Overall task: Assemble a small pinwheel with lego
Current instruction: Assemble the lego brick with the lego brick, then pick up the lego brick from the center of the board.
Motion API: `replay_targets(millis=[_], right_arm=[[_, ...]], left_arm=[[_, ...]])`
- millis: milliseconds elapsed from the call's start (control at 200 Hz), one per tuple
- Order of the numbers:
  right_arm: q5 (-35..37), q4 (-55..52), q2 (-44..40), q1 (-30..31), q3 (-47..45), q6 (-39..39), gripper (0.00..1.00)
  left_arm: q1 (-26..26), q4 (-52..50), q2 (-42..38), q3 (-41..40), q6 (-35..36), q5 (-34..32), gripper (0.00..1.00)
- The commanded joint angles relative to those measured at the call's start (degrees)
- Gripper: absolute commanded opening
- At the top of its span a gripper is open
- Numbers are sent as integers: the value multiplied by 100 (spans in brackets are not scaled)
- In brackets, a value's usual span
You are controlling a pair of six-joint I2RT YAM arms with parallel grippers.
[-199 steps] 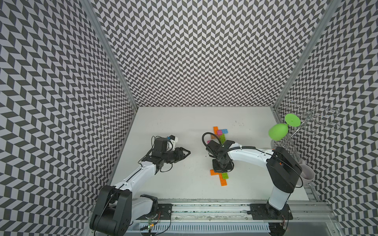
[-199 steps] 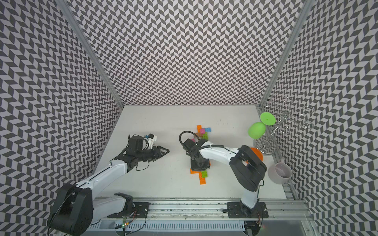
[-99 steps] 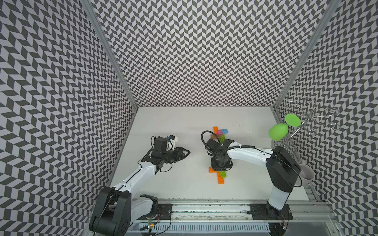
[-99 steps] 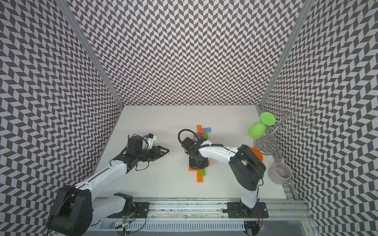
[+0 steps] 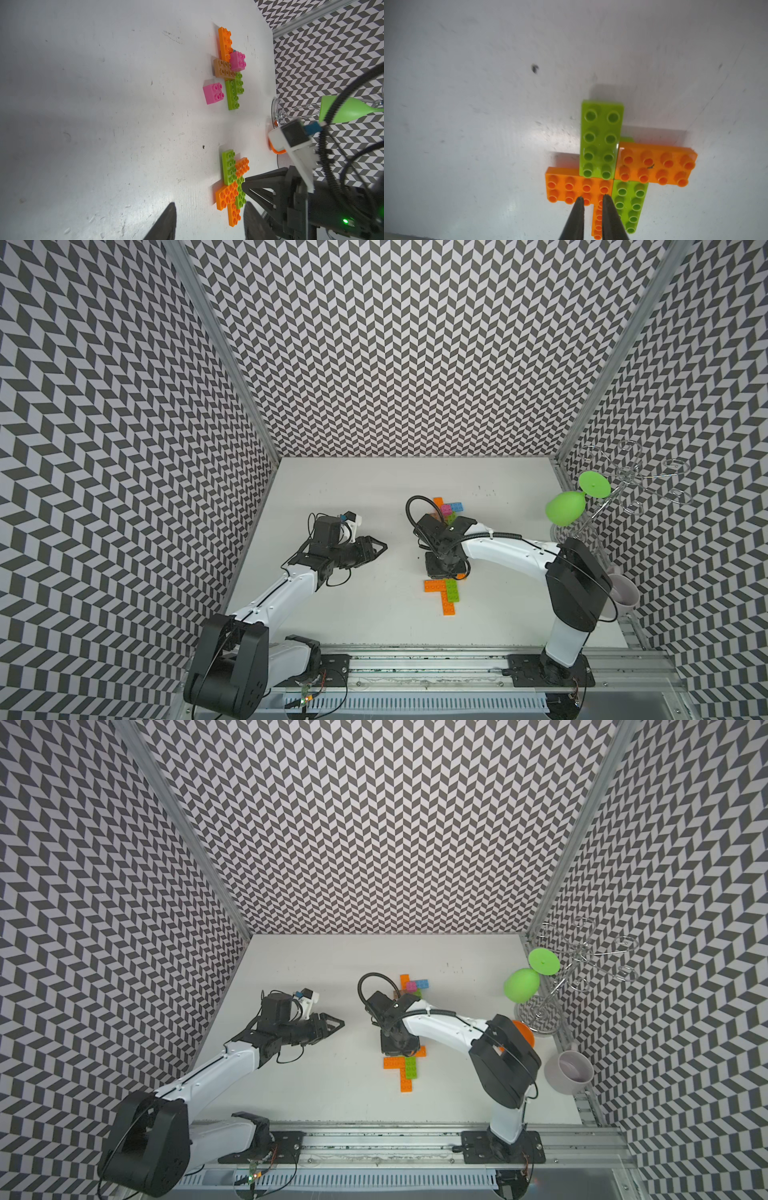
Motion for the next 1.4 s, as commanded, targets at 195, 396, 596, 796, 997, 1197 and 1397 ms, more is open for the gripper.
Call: replay_targets(millis=[195,396,596,796,997,1197,1397], right_arm=[[413,461,385,-560,1328,-1432,24],[348,289,1267,-904,2189,-1952,35],[243,179,1930,-1129,2679,-2304,40],[220,-4,2376,-1142,3062,-2387,45],[77,-68,2647,-1151,3206,-2405,46],[138,-164,2840,-1159,3293,-2387,46],[83,-192,2989,-1158,3406,-2414,44]], left_arm=[[-17,523,1094,1321,-136,-269,52],[85,1222,1714,1677,-579,-307,51],[439,1728,2280,2019,-910,-140,51],[763,1650,2514,2320,-892,-52,51],[851,1587,2494,2259,-840,-52,51],[856,1588,2487,2248,-831,-44,51],[862,1597,2481,2240,-831,-52,51]])
